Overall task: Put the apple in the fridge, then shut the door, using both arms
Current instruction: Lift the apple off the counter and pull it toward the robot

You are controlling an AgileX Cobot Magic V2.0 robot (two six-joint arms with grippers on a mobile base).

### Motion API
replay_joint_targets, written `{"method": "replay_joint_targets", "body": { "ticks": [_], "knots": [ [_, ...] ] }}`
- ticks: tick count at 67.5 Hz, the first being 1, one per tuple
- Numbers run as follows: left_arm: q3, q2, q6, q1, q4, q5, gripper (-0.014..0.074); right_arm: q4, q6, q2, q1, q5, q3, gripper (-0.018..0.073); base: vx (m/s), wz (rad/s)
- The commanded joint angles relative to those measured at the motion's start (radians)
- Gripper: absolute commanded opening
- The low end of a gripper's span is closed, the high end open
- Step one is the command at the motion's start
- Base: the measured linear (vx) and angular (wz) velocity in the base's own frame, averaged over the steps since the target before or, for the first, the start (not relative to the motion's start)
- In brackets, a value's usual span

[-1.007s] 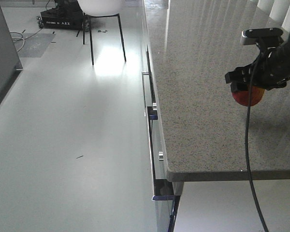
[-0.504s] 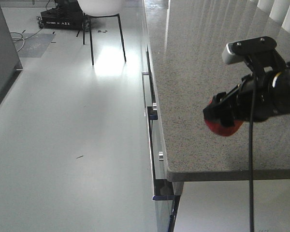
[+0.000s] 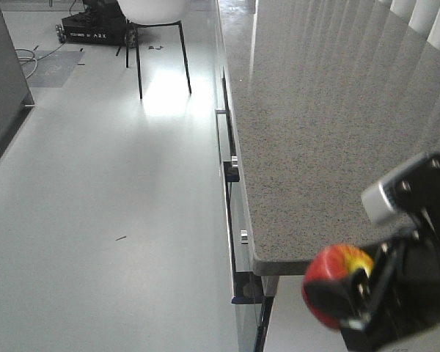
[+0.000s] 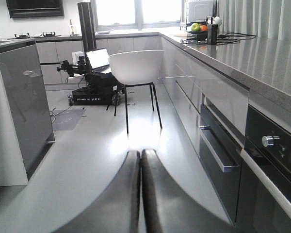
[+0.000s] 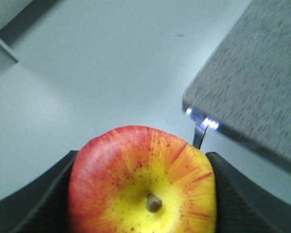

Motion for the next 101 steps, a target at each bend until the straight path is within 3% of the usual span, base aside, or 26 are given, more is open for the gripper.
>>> {"method": "replay_joint_targets", "body": {
  "ticks": [1, 29, 78, 101],
  "knots": [
    [0.012, -0.014, -0.007, -0.007, -0.01, -0.079, -0.0006, 0.017, -0.01, -0.054, 0.007, -0.024, 0.021, 0.0202, 0.0, 0.0],
    [0.012, -0.014, -0.007, -0.007, -0.01, -0.079, -0.0006, 0.02, -0.009, -0.074, 0.007, -0.002, 0.055, 0.0208, 0.0, 0.0],
    [0.012, -0.014, -0.007, -0.007, -0.01, -0.079, -0.0006, 0.054, -0.04, -0.153, 0.007, -0.095, 0.055, 0.0363, 0.0, 0.0],
    [0.012, -0.014, -0.007, -0.007, -0.01, -0.079, -0.0006, 0.054, -0.065, -0.271, 0.007, -0.009, 0.055, 0.0363, 0.0, 0.0]
  ]
}}
